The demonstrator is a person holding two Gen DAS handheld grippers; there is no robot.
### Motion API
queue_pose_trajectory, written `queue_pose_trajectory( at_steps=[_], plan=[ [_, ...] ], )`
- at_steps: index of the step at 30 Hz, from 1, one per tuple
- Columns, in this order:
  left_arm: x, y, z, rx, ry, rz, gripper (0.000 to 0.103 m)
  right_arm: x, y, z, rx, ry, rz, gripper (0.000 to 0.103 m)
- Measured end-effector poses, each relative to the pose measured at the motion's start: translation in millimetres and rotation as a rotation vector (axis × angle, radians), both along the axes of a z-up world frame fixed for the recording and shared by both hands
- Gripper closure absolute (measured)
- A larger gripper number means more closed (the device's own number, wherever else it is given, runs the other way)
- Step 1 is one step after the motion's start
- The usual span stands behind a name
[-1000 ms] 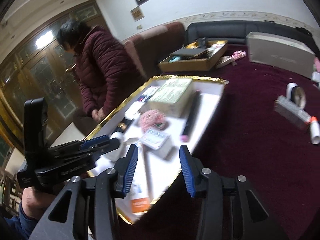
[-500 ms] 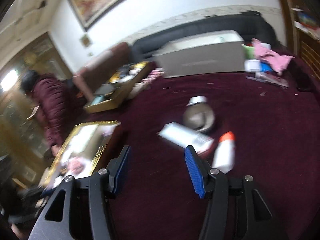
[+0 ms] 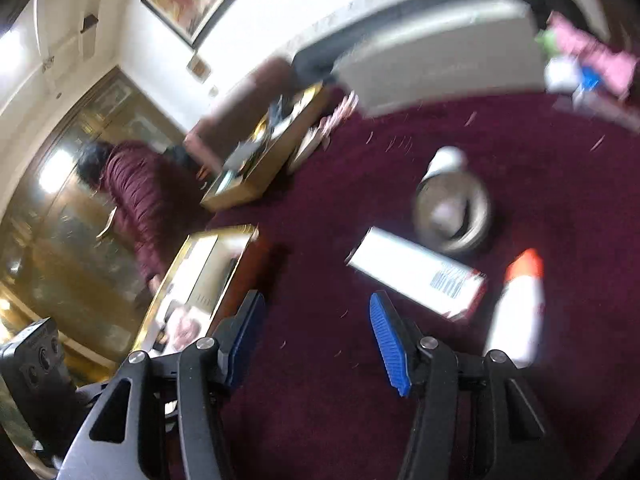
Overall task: Organize objects
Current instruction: 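Move the left gripper to the white boxed tube while the right gripper reaches the orange-capped bottle, then grasp the white red-striped box with the left gripper while the right gripper grasps the orange-capped bottle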
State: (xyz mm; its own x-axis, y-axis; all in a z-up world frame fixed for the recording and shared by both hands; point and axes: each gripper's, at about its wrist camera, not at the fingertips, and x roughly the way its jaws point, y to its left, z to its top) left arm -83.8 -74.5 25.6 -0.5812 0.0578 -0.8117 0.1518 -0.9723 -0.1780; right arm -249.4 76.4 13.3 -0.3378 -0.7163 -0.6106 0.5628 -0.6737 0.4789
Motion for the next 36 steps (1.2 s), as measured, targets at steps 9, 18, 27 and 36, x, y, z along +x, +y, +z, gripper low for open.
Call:
queue_pose_trajectory(
  at_steps=[9, 18, 27, 36],
  plan=[
    [-17, 7, -3, 0.001, -0.024, 0.025, 0.070, -13, 2, -31, -0.054, -0.157, 0.122, 0.044],
    [-79, 14, -3, 0.047, -0.079, 0.020, 0.070, -14, 54, -13, -0.077, -0.097, -0.110, 0.044],
    [-131, 29, -25, -0.060, -0.171, 0.030, 0.070, -33, 72, -15, -0.078, -0.124, -0.220, 0.043],
    [-153, 29, -51, -0.134, -0.148, 0.034, 0.076, -41, 71, -30, -0.008, -0.192, -0.260, 0.043]
  ],
)
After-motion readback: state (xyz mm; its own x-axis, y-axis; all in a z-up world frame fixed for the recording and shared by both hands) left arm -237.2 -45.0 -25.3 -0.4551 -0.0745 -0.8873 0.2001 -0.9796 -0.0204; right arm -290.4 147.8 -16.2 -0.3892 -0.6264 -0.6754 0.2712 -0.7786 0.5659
